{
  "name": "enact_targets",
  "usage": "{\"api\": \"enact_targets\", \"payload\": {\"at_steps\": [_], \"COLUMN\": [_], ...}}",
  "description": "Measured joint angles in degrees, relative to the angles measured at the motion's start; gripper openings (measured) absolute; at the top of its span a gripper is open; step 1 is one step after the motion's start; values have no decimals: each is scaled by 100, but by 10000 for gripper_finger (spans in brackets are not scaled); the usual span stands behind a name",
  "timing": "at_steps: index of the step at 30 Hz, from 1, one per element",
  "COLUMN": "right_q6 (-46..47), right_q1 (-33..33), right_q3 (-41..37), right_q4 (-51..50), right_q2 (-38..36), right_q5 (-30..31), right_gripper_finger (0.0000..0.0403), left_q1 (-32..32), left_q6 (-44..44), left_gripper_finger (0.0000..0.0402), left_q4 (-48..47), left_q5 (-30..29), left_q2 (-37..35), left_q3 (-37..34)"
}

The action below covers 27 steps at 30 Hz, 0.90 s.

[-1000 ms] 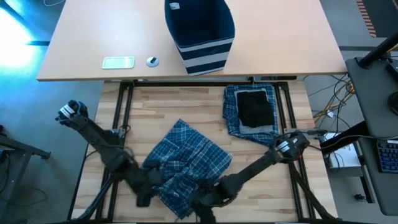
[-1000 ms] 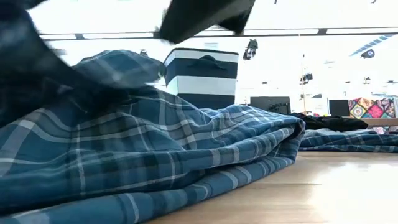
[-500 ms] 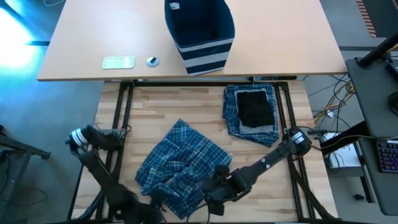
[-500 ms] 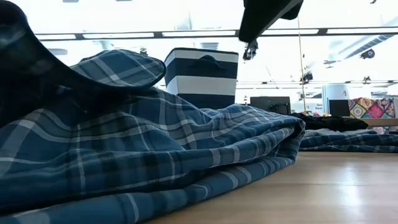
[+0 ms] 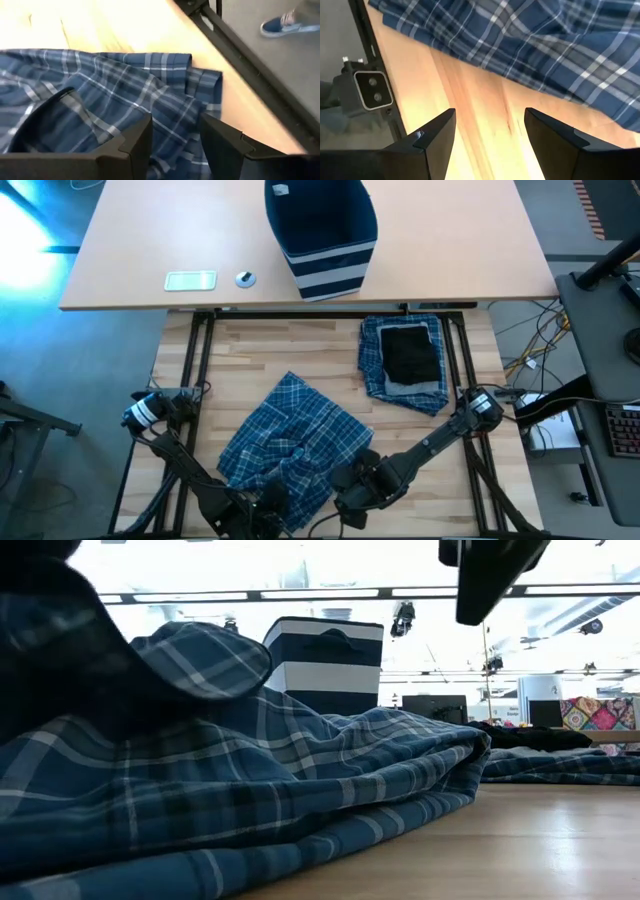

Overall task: Fold Laundry from Bin
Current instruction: Fold the blue patterned long sleeve

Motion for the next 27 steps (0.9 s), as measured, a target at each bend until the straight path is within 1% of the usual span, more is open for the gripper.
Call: {"api": "enact_targets", "payload": {"at_steps": [2,6,11,13,14,17,18,22,24,27], "right_q6": [2,7,14,32,44,94,95,225,230,99], "right_q1": [7,-2,-3,0,1,1,-1,-52,-97,-127], "right_q3": [-2,-2,-2,-2,-2,-2,-2,-272,-613,-1322], "right_q4": [3,3,5,-1,-8,-125,-237,-716,-659,-389], "right_q2": [0,0,0,0,-2,-26,-50,-276,-487,-898], "right_q5": [-17,-13,-13,-12,-11,-1,11,-35,-79,-23], "right_gripper_finger": [231,231,230,231,231,230,230,228,223,215], "left_q1": [40,189,273,314,336,371,377,373,346,263], "left_q6": [237,346,686,683,623,419,367,125,-96,-461], "left_gripper_finger": [146,146,142,125,109,35,18,7,2,1], "left_q4": [-4,25,216,238,220,224,232,-29,-346,-725], "left_q5": [4,13,21,170,233,302,307,319,352,372], "left_q2": [60,134,134,134,134,134,134,86,44,40], "left_q3": [-38,-56,-54,-54,-54,4,55,440,708,972]}}
